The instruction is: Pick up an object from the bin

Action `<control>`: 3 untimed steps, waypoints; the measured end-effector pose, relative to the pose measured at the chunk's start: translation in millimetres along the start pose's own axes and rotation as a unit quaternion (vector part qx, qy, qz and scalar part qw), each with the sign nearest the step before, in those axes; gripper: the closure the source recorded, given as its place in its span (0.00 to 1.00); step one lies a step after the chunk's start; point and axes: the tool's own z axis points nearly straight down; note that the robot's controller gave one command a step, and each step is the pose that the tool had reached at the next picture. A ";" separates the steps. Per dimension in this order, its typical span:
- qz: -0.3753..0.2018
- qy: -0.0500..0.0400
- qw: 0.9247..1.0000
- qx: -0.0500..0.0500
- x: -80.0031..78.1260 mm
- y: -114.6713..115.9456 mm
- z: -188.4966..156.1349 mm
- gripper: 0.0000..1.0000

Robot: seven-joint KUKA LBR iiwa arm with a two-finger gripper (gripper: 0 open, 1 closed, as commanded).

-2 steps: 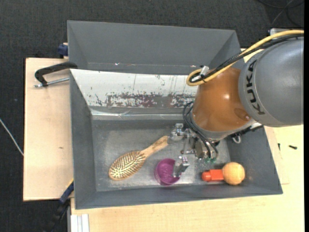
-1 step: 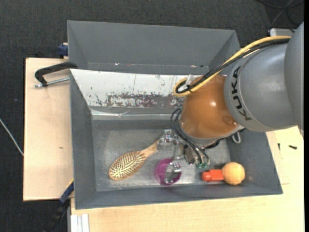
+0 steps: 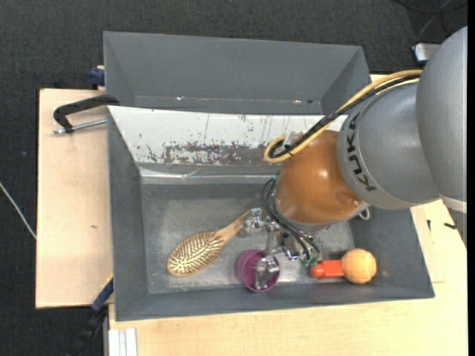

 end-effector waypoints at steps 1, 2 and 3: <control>-0.018 0.000 1.000 -0.001 -2.3 -4.9 -2.7 1.00; -0.018 0.000 1.000 -0.001 -2.3 -4.9 -2.7 1.00; -0.018 0.000 1.000 -0.001 -2.0 -4.6 -4.5 1.00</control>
Offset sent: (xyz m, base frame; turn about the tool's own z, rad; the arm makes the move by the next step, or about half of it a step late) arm 0.0000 0.0000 0.0000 0.0000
